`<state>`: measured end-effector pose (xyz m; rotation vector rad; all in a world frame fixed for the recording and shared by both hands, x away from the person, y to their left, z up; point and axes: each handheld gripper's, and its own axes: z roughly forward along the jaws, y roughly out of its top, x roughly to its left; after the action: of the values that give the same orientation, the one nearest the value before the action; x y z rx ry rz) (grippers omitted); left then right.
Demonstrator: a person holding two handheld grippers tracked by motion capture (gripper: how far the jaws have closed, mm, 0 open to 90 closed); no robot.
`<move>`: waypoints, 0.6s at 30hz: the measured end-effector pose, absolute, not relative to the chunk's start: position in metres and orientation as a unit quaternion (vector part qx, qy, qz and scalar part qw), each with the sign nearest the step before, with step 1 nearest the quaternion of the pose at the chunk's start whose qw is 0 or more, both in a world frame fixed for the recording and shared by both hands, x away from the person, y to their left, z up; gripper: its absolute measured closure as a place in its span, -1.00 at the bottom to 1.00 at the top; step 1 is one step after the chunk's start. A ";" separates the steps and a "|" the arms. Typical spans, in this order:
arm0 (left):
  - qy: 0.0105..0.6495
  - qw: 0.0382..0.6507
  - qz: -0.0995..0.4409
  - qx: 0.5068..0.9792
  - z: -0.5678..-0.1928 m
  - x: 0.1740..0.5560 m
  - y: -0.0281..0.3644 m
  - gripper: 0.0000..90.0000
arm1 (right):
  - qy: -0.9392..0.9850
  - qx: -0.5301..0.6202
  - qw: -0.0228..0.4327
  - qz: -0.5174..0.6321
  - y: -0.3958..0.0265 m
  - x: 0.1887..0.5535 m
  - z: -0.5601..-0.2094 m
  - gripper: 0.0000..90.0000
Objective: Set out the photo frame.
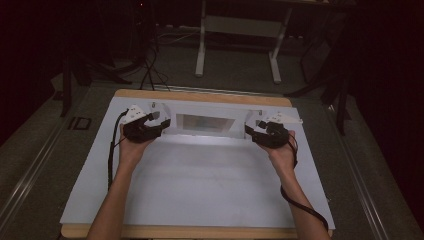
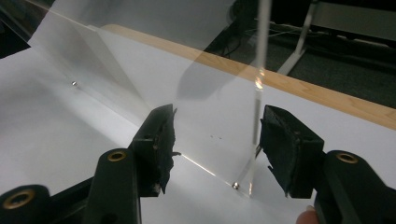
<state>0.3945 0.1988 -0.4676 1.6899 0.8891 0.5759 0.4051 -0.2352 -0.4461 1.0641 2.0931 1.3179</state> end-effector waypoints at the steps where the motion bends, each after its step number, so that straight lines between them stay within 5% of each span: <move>1: 0.375 0.543 0.243 0.711 -0.468 0.395 0.199 -0.06 | 0.758 0.385 0.223 0.477 -0.234 0.406 -0.447 -0.01; 18: 0.387 0.535 0.260 0.704 -0.466 0.406 0.194 -0.06 | 0.754 0.375 0.269 0.467 -0.226 0.414 -0.452 0.15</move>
<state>0.4060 0.1943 -0.4658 1.6777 0.9215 0.6195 0.4141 -0.2260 -0.4517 1.0110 2.0321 1.2600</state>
